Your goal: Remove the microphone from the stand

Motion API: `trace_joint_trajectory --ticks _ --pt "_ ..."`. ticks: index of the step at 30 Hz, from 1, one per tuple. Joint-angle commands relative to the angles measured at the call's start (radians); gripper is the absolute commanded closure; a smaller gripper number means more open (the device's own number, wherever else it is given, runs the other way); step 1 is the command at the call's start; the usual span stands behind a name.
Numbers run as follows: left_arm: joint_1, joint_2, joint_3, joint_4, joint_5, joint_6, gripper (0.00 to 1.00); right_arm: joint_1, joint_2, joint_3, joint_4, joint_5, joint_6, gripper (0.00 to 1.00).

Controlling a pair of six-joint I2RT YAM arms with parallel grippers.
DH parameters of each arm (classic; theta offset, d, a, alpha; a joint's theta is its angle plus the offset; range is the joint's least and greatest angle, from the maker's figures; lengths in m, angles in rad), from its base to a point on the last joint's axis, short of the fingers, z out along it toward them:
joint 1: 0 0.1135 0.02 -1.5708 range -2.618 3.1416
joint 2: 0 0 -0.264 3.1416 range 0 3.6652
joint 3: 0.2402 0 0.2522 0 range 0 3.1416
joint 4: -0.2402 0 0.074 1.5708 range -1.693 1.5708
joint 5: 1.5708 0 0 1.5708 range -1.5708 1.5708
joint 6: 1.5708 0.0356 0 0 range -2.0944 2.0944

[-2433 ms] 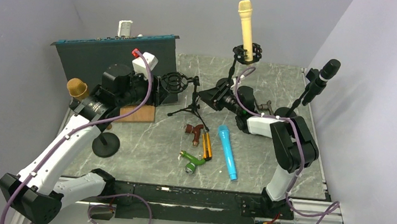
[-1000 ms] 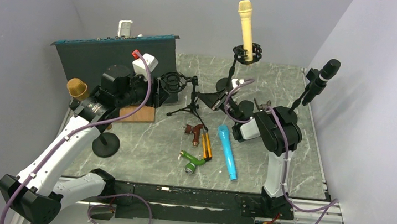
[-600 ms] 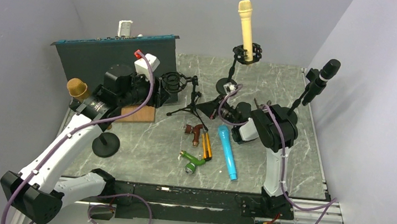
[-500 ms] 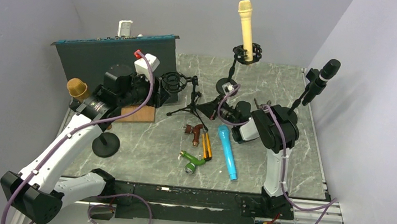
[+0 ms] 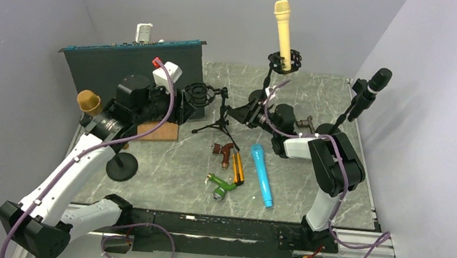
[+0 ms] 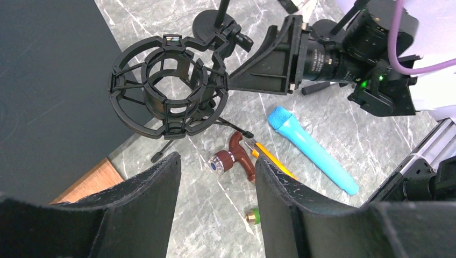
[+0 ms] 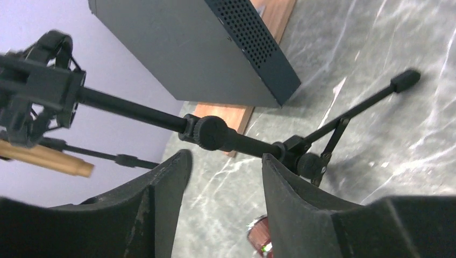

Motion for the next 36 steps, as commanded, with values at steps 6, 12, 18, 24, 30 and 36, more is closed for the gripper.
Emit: trace_joint_trajectory --ticks 6,12,18,24,30,36 --pt "0.004 -0.061 -0.002 0.052 0.036 -0.008 0.43 0.004 -0.085 0.068 -0.325 0.126 0.339 0.29" --pt "0.003 -0.071 -0.006 0.06 0.053 -0.017 0.43 0.007 -0.071 0.133 -0.365 0.125 0.443 0.37" --pt "0.003 -0.073 -0.005 0.06 0.064 -0.019 0.43 0.006 -0.059 0.185 -0.412 0.159 0.505 0.44" --pt "0.004 -0.075 -0.005 0.058 0.067 -0.019 0.43 0.009 -0.019 0.203 -0.361 0.142 0.556 0.51" --pt "0.004 -0.072 -0.004 0.059 0.075 -0.02 0.42 0.017 0.009 0.177 -0.273 0.108 0.606 0.55" --pt "0.003 -0.063 -0.003 0.056 0.078 -0.018 0.43 0.027 0.015 0.162 -0.231 0.099 0.619 0.59"
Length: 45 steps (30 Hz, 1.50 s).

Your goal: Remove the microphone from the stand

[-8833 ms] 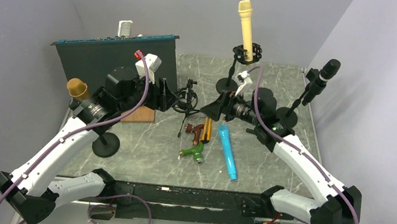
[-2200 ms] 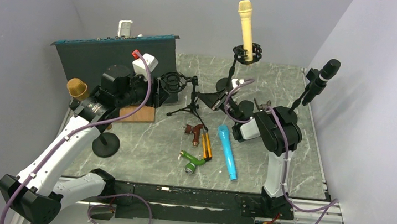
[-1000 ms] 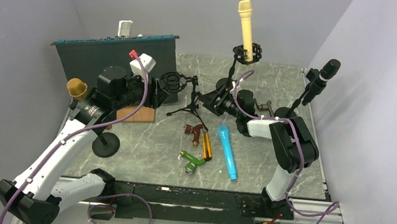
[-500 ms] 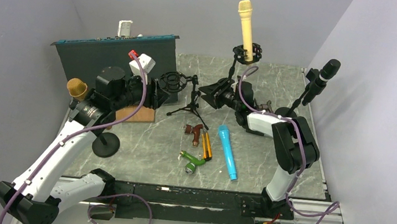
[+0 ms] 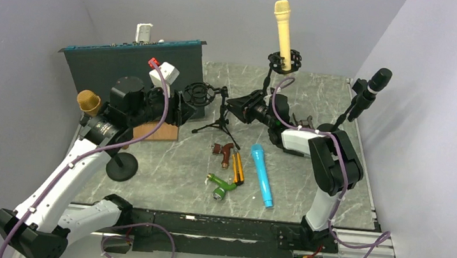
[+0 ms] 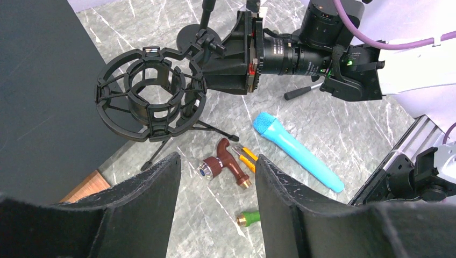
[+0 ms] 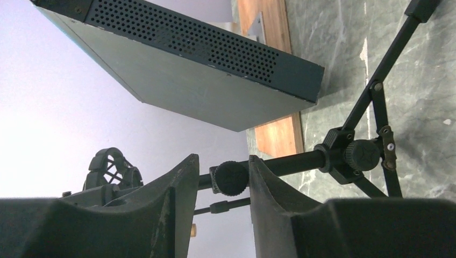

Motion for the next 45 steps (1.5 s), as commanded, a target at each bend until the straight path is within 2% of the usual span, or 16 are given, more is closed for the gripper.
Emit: trace_joint_trajectory --ticks 1,5,11,16,18,22,26,32,36,45 --pt "0.003 -0.01 0.001 0.037 0.02 -0.014 0.43 0.009 -0.002 -0.014 0.101 -0.019 0.041 0.6" --pt "0.003 -0.006 0.002 0.038 0.024 -0.016 0.43 0.008 0.007 -0.032 0.128 -0.021 0.05 0.67" --pt "0.003 0.0 0.001 0.037 0.023 -0.015 0.43 0.013 0.02 -0.052 0.169 -0.032 0.065 0.64" --pt "0.003 0.0 0.001 0.038 0.023 -0.015 0.43 0.014 0.014 -0.061 0.172 -0.026 0.051 0.66" --pt "0.002 0.0 0.001 0.037 0.023 -0.015 0.43 0.015 0.012 -0.074 0.189 -0.021 0.048 0.73" --pt "0.004 -0.001 0.001 0.037 0.019 -0.014 0.43 0.013 0.039 -0.069 0.235 -0.045 0.015 0.99" --pt "0.003 -0.001 0.002 0.034 0.015 -0.01 0.43 0.013 0.092 -0.069 0.322 -0.074 0.0 1.0" --pt "0.003 -0.001 -0.001 0.038 0.014 -0.012 0.44 0.012 0.207 -0.114 0.687 -0.08 -0.107 1.0" --pt "0.003 0.003 -0.001 0.037 0.01 -0.01 0.44 0.01 0.325 -0.103 0.999 -0.122 -0.134 1.0" --pt "0.003 0.01 -0.003 0.037 0.002 -0.007 0.45 0.0 0.44 0.0 1.057 -0.243 -0.34 1.0"
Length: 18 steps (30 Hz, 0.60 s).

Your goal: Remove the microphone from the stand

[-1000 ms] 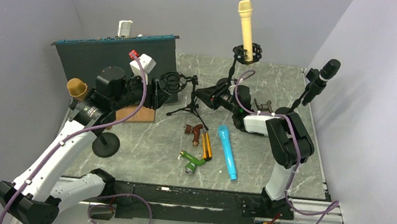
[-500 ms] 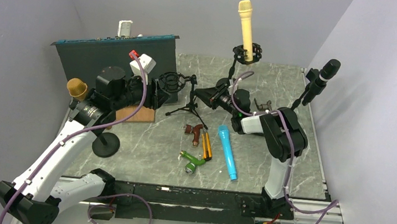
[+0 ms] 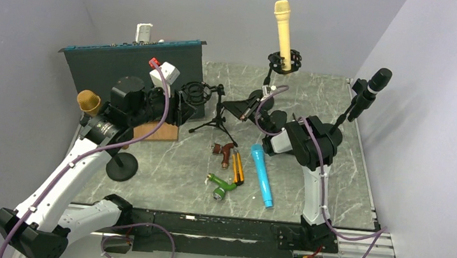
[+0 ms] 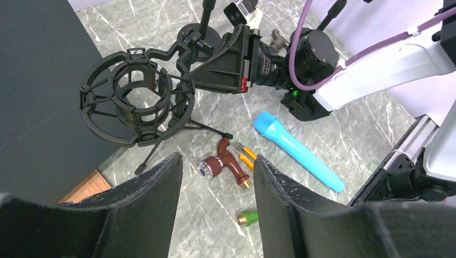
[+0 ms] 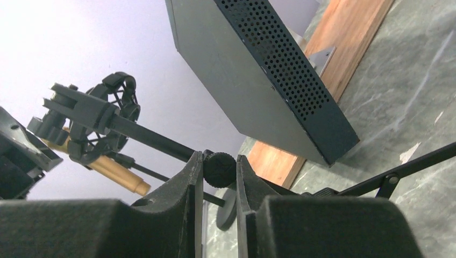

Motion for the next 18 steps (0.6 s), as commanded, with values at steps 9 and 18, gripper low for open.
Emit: trace_joint_trajectory --ticks 9,18 --pt "0.002 0.013 -0.004 0.038 0.006 -0.007 0.45 -0.023 0.107 -0.009 0.175 -0.151 -0.337 0.91" --pt "0.003 0.018 -0.002 0.035 0.009 -0.008 0.45 -0.037 -0.115 -0.115 -0.02 -0.004 -0.245 0.57"
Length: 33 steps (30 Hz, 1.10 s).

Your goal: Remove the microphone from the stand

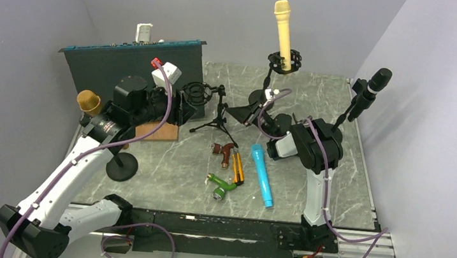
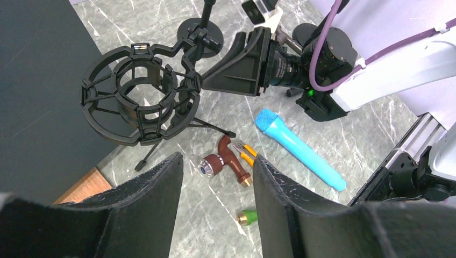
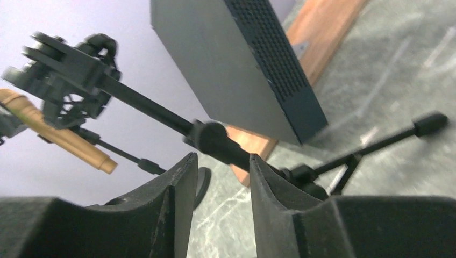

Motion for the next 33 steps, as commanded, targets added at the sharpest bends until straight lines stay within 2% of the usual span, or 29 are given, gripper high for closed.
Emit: trace_joint_trajectory --ticks 1,9,11,14,17,24,33 --pt "0.003 -0.001 0.001 0.034 0.005 -0.008 0.45 -0.011 -0.073 -0.047 -0.053 0.036 -0.017 0.55" --pt "0.003 -0.013 -0.001 0.037 0.01 -0.01 0.45 -0.011 -0.225 -0.031 -0.408 0.031 0.062 0.36" --pt "0.003 -0.016 -0.002 0.04 0.012 -0.014 0.45 -0.009 -0.244 -0.021 -0.478 0.028 0.082 0.34" --pt "0.002 -0.022 -0.002 0.043 0.013 -0.015 0.45 -0.009 -0.255 -0.025 -0.479 0.035 0.144 0.33" --pt "0.003 -0.023 -0.002 0.041 0.014 -0.015 0.45 -0.007 -0.259 0.018 -0.582 0.037 0.153 0.33" --pt "0.002 -0.029 -0.002 0.041 0.013 -0.014 0.45 0.005 -0.247 0.1 -0.674 0.055 0.161 0.39" --pt "0.004 -0.029 -0.004 0.043 0.013 -0.013 0.45 0.013 -0.187 0.159 -0.654 0.036 0.221 0.55"
